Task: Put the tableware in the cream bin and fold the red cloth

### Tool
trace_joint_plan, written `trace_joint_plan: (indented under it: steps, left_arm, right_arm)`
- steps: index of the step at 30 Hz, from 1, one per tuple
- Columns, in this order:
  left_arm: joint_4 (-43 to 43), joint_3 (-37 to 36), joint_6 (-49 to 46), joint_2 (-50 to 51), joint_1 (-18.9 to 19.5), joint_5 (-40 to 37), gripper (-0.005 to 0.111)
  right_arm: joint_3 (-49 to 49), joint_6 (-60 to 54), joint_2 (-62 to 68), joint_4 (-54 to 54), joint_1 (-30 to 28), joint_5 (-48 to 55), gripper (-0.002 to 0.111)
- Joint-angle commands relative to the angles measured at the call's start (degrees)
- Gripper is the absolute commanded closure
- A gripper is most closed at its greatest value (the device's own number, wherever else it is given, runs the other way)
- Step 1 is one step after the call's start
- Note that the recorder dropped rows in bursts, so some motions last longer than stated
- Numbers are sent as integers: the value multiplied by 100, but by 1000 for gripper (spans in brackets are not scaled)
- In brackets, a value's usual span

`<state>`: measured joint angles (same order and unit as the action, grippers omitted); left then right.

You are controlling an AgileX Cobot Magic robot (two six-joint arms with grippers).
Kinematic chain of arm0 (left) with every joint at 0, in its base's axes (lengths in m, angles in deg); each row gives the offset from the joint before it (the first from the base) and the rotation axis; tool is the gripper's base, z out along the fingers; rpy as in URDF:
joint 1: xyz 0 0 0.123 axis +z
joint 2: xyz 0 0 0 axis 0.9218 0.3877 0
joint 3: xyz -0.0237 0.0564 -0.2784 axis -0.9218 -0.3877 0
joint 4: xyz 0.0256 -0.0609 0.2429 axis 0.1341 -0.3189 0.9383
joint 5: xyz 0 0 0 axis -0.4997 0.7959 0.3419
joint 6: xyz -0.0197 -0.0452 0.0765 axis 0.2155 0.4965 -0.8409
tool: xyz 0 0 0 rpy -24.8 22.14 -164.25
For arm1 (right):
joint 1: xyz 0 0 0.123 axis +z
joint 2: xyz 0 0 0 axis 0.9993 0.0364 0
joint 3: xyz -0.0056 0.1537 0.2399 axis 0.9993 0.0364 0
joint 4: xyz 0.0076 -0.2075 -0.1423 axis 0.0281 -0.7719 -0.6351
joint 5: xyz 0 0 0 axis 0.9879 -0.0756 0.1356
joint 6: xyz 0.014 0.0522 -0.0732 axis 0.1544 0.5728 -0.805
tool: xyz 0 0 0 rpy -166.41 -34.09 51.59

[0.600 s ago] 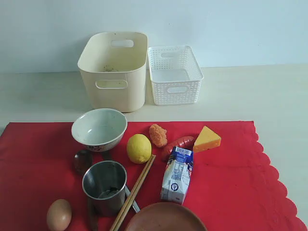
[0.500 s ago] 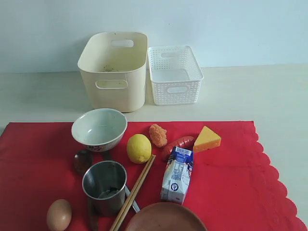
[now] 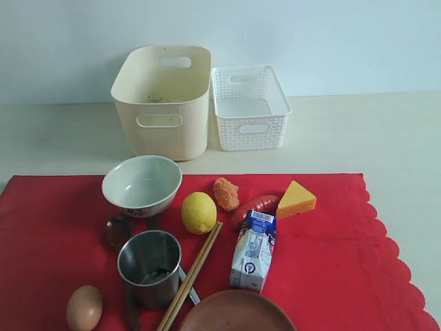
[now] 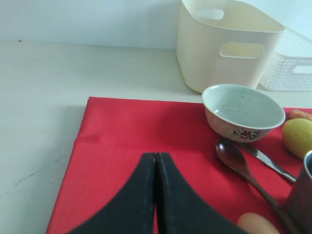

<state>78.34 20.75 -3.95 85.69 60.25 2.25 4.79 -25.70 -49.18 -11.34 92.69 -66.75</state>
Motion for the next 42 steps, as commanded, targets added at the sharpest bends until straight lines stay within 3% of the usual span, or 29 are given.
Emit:
trace_joint_plan:
  steps: [1, 34, 42]
  left_arm:
    - [-13, -12, 35, -29, 20, 62, 107]
    - [-13, -12, 35, -29, 20, 62, 107]
    - [-13, -12, 35, -29, 20, 62, 107]
  right_arm:
    - [33, -58, -37, -6, 13, -69, 108]
    - [33, -58, -37, -6, 13, -6, 108]
    - [-610, -58, -37, -6, 13, 195, 108]
